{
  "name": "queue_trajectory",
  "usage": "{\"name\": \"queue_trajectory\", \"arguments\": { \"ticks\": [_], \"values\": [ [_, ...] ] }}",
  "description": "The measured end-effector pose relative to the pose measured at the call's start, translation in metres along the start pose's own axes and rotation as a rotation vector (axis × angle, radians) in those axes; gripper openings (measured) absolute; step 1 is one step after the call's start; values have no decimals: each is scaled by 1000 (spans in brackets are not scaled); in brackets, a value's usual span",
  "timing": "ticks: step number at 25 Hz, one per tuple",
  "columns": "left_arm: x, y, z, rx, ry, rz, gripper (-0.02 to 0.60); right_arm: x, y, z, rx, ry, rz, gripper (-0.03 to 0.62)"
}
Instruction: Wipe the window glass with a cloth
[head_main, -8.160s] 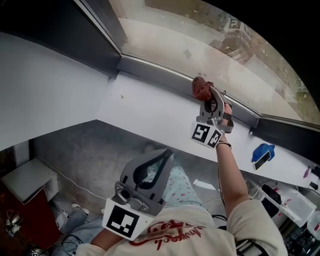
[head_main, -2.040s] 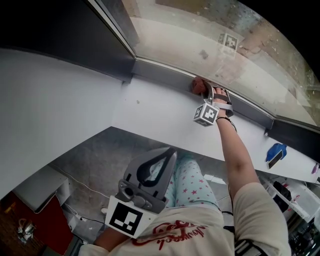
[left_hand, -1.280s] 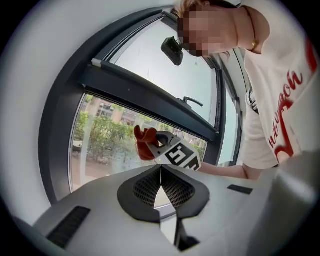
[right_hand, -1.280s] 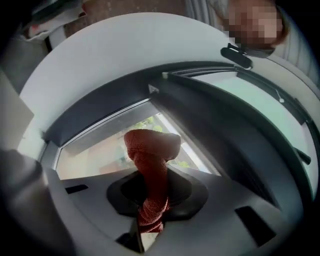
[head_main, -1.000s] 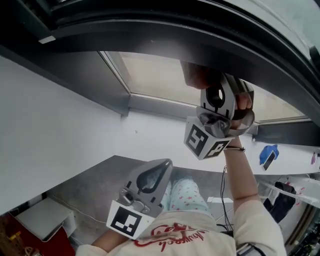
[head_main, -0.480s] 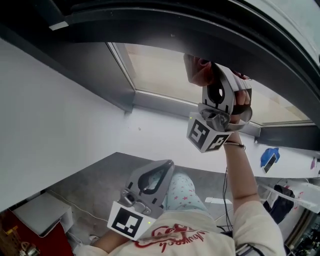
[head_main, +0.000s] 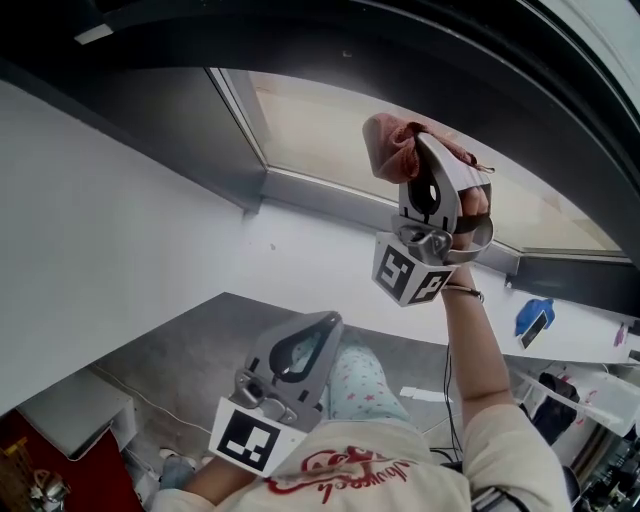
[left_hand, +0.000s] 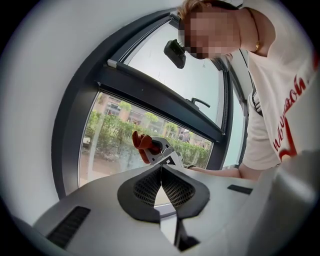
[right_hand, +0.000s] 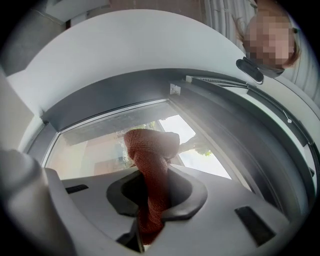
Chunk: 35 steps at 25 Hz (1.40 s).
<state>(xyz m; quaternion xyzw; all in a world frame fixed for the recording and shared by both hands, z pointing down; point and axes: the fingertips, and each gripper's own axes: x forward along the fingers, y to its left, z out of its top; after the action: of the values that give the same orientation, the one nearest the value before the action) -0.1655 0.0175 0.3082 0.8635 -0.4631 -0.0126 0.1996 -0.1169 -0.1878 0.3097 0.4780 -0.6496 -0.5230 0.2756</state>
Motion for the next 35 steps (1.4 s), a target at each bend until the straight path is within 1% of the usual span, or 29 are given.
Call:
{"name": "queue_trajectory", "arguments": {
  "ticks": [8,11,19,30,35],
  "values": [
    [11,-6,-2,-2,7,9,21,-6,25,-9,41,-12,46,71],
    [15,-6,-3,-6,10,9,21,-6,39,-12,47,-7,82,71],
    [21,4,-2,-10,15,24,21,-8,81,-20,28,-9,159,72],
    [26,9,-2,-21,12,54,21,-17,131,-38,22,19,263,72],
    [24,9,-6,-30,14,69,21,-20,149,-44,28,32,290,72]
  ]
}}
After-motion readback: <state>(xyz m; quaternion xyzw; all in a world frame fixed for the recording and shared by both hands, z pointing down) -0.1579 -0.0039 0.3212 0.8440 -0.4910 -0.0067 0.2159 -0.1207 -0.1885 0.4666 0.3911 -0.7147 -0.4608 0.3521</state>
